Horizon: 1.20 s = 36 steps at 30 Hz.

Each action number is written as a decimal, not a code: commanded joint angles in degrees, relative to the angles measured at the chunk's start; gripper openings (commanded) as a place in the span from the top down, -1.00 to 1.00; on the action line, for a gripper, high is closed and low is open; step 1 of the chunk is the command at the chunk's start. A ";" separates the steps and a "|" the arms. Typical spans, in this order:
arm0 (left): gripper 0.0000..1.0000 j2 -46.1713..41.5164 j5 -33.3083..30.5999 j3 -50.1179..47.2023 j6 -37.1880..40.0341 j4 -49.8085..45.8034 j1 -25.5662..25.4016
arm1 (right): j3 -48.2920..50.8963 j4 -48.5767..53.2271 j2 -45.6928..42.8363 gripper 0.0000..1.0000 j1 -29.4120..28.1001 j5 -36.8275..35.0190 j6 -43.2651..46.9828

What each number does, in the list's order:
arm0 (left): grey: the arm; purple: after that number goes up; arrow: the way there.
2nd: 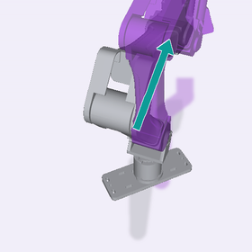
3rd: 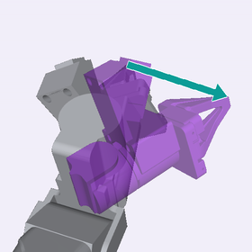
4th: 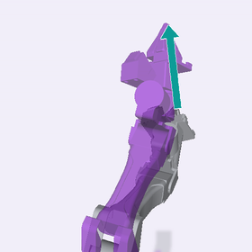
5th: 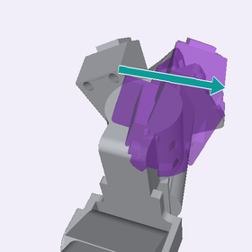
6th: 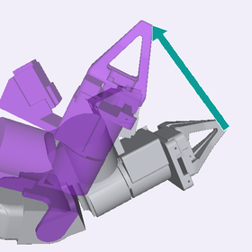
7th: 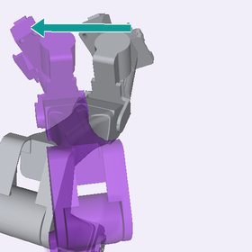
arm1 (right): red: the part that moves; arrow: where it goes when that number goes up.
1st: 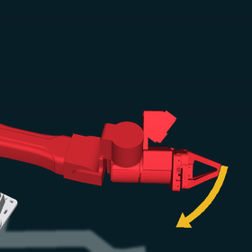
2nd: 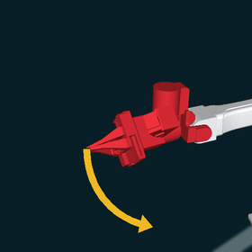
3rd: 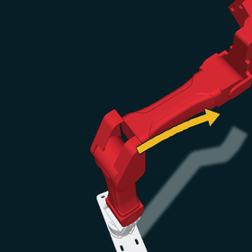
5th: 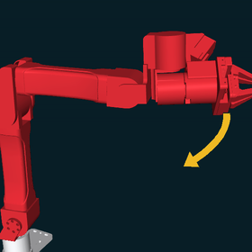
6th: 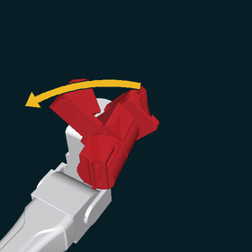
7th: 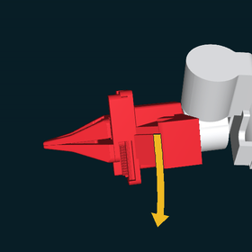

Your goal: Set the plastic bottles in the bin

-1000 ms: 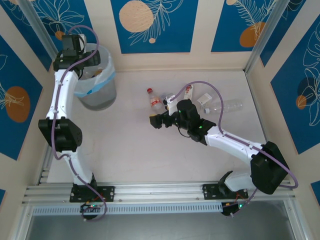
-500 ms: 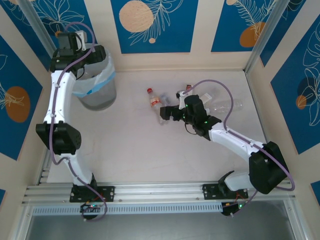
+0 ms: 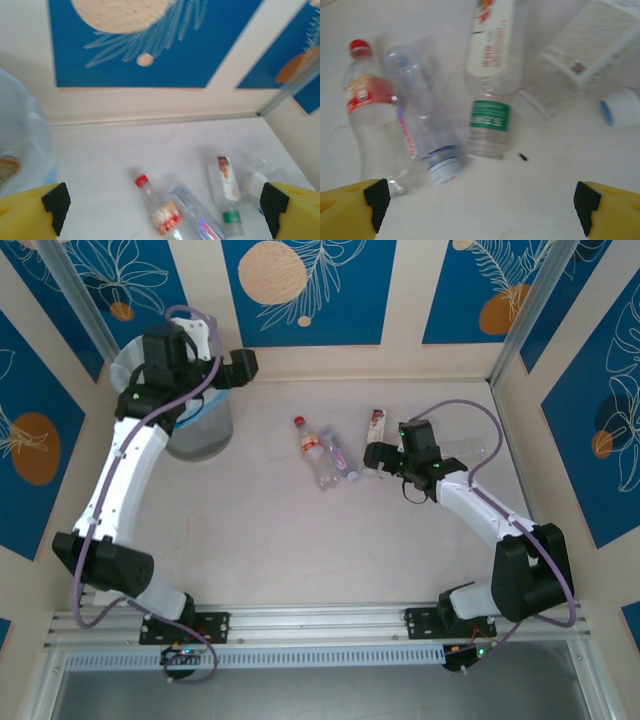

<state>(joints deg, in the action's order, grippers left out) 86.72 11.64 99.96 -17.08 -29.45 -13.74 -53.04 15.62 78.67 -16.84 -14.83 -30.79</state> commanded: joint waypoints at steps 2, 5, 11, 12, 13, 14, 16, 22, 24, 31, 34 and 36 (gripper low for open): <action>-0.98 -6.34 1.45 -9.83 -4.10 7.53 -2.22 | -1.95 4.33 0.60 -0.91 3.52 -0.24 -2.96; -0.98 -10.15 2.87 -17.01 -6.01 9.16 -2.87 | -3.20 4.86 2.45 -0.86 3.75 1.63 -2.90; -0.98 -15.03 3.02 -25.51 -6.92 7.90 -3.07 | -7.77 4.90 9.91 -0.65 1.63 6.84 -4.00; -0.98 -15.46 2.46 -26.19 -6.66 7.26 -3.09 | -8.72 5.13 11.38 -0.64 0.86 5.56 -4.51; -0.98 -15.93 1.81 -26.66 -6.36 6.62 -3.05 | -9.56 5.70 12.71 -0.64 0.06 3.76 -4.99; -0.98 -16.29 1.23 -27.05 -6.16 6.11 -3.05 | -10.33 6.10 14.01 -0.62 -0.51 2.57 -5.50; -0.98 -17.09 -0.38 -27.99 -5.60 5.54 -3.05 | -11.94 6.44 16.72 -0.62 -1.86 1.24 -6.44; -0.98 -18.07 -2.19 -29.59 -5.68 5.53 -3.05 | -15.07 6.25 22.59 -0.49 -3.33 -2.48 -9.86; -0.98 -18.08 -2.45 -29.85 -5.77 5.35 -3.10 | -15.26 5.42 23.61 -0.38 -3.29 -2.98 -10.68; -0.98 -17.91 -3.88 -29.58 -5.58 3.88 -3.04 | -17.05 5.04 26.97 -0.30 -3.30 -2.88 -9.59; -0.98 -17.90 -4.07 -29.64 -5.69 3.56 -3.07 | -18.75 6.44 28.73 -0.29 -3.61 -3.23 -8.73; -0.98 -17.92 -4.26 -29.70 -5.81 3.29 -3.08 | -19.79 7.23 29.65 -0.29 -3.81 -3.83 -8.42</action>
<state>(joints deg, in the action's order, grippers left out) 69.52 8.47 70.48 -22.61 -24.97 -16.43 -70.59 20.93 107.04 -20.21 -16.84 -39.83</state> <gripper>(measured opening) 0.989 0.647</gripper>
